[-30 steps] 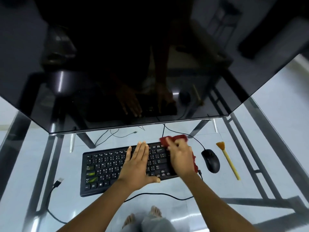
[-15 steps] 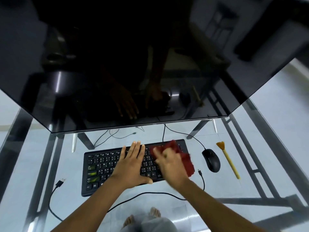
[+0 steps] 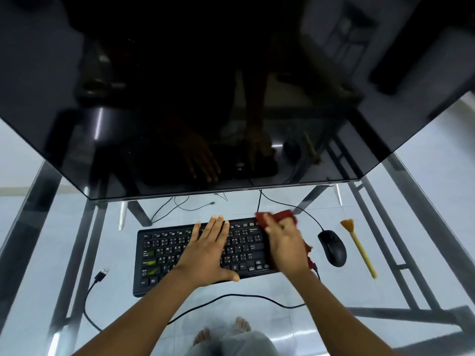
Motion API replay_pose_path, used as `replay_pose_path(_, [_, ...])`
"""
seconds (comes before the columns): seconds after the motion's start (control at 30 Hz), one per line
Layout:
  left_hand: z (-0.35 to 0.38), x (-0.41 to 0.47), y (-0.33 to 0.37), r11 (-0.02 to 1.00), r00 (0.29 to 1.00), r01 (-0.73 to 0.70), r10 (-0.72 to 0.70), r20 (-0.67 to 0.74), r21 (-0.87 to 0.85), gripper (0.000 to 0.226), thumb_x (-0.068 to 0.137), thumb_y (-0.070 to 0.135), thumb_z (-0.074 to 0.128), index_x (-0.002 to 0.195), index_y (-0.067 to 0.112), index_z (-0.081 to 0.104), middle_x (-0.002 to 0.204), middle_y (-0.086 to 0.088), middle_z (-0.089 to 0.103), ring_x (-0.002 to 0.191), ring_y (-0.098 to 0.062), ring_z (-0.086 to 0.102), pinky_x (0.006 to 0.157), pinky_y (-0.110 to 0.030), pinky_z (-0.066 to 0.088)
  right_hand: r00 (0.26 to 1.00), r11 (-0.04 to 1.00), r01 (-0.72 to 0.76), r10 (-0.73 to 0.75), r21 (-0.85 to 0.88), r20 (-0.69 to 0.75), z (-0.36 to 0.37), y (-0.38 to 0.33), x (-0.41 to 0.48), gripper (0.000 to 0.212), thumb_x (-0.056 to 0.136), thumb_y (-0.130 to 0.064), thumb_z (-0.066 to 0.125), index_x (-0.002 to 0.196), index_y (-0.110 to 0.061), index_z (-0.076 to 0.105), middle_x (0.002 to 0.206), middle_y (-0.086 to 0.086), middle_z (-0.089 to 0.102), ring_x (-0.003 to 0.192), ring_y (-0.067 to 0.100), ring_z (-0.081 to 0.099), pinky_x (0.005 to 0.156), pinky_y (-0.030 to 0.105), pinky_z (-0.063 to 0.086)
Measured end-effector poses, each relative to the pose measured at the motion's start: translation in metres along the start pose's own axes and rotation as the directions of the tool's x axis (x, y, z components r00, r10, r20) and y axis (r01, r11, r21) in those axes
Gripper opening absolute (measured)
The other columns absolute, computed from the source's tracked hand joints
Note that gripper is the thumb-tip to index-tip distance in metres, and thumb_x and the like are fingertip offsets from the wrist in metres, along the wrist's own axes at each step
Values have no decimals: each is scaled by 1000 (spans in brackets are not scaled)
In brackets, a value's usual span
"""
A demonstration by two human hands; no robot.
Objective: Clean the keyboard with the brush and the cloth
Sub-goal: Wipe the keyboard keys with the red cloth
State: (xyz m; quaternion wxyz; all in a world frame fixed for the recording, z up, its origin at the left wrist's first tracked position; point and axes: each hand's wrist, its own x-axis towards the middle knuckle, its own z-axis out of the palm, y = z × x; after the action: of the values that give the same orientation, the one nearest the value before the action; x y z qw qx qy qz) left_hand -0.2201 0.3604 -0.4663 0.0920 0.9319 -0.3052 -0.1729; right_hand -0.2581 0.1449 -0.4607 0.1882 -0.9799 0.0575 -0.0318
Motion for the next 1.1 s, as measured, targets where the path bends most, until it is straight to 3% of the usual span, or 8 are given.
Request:
replay_pose_path(0.07, [0,0,0,1000,1000,3,-3,5,-5,129,64,86,49,151,15,-15,157,-3,-23,142,-17,-28,117,-47,-14,974,982,-184,187,42,-126,7,-4,0,38,96,-27,49,134,-29,53,88,-2,44,68,20,51,69,34,51])
replay_pose_path(0.23, [1,0,-1,1000,1000,4,-4,6,-3,132,64,88,46,149,11,-19,156,-3,-26,141,-17,-29,117,-47,-14,946,937,323,-316,-133,74,13,-18,-16,46,86,-25,66,131,-26,56,82,2,54,59,15,44,56,30,48])
replay_pose_path(0.37, [1,-1,-2,1000,1000,5,-5,15,-4,131,64,88,47,149,13,-19,156,-2,-27,141,-15,-30,118,-48,-11,963,972,-226,213,-62,-162,9,9,1,39,95,-28,46,133,-23,53,83,4,46,55,21,46,60,38,54])
replay_pose_path(0.53, [2,-1,-3,1000,1000,0,0,5,-9,131,64,87,47,150,12,-17,156,-2,-26,141,-16,-29,117,-47,-14,940,934,336,-325,-121,105,26,-34,-30,53,81,-26,69,132,-27,55,86,0,53,66,18,55,61,32,46])
replay_pose_path(0.7, [2,-1,-3,1000,1000,3,-3,9,10,130,64,89,44,149,13,-19,156,-1,-28,141,-15,-31,117,-47,-13,990,994,-103,100,-30,-96,7,9,-25,41,96,-38,38,135,-31,50,89,5,51,60,24,54,63,41,55])
replay_pose_path(0.83, [2,-1,-3,1000,1000,8,-8,11,16,131,63,89,43,149,13,-19,155,-2,-29,141,-16,-31,117,-47,-13,959,959,271,-262,-83,105,14,-16,-54,42,86,-30,65,127,-31,58,82,-3,52,67,15,54,63,26,40])
replay_pose_path(1.0, [3,0,-3,1000,1000,9,-10,25,12,131,63,90,44,149,13,-20,155,-2,-30,140,-16,-32,117,-47,-14,992,996,-81,76,-42,-105,4,21,-45,40,99,-33,40,139,-36,43,89,1,51,63,19,51,58,37,54])
replay_pose_path(1.1, [3,0,-3,1000,1000,8,-9,23,24,132,61,90,42,149,13,-19,155,-3,-29,141,-17,-31,117,-47,-13,983,979,180,-175,-96,50,26,-12,-63,48,94,-23,38,139,-37,40,101,3,56,79,23,57,66,36,53])
